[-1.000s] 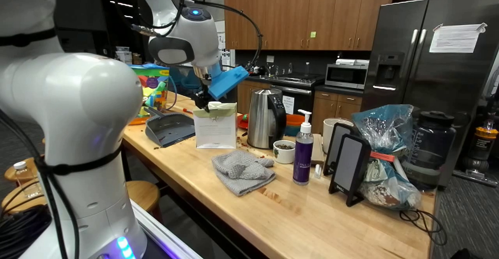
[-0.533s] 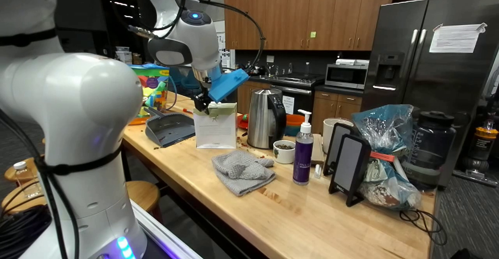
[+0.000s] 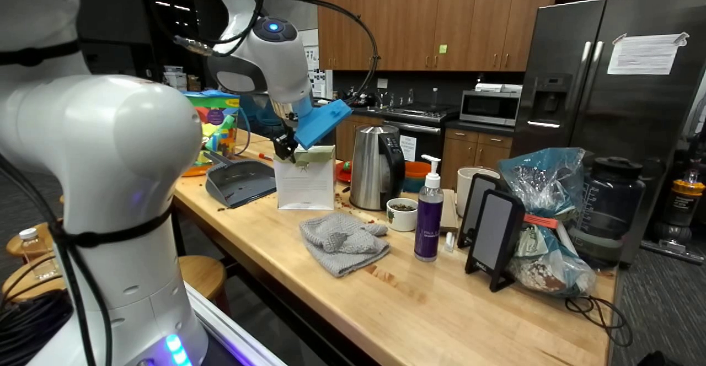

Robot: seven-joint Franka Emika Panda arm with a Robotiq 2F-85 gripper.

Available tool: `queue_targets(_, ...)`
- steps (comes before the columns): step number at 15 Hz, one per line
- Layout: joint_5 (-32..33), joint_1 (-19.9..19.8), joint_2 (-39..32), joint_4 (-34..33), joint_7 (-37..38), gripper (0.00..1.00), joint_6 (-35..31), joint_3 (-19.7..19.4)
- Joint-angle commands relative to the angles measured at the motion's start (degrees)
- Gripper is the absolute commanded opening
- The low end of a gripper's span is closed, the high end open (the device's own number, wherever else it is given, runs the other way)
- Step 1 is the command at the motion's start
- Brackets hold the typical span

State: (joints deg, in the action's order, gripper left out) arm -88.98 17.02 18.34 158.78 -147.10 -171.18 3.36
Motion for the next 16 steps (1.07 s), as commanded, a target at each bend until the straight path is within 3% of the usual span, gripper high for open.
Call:
queue_targets(1, -5.4, 0.5, 2.7, 0.7, -5.4, 1.00, -1.1, 0.2)
queue_targets(2, -2.9, 0.3, 3.7, 0.7, -2.3, 1.00, -1.4, 0.8)
queue_targets(10, -3.0, 0.1, 8.5, 0.8, -2.1, 1.00, -2.7, 2.2)
queue_targets(16, -2.7, 0.3, 6.4, 0.1, -2.0, 1.00, -2.1, 2.9)
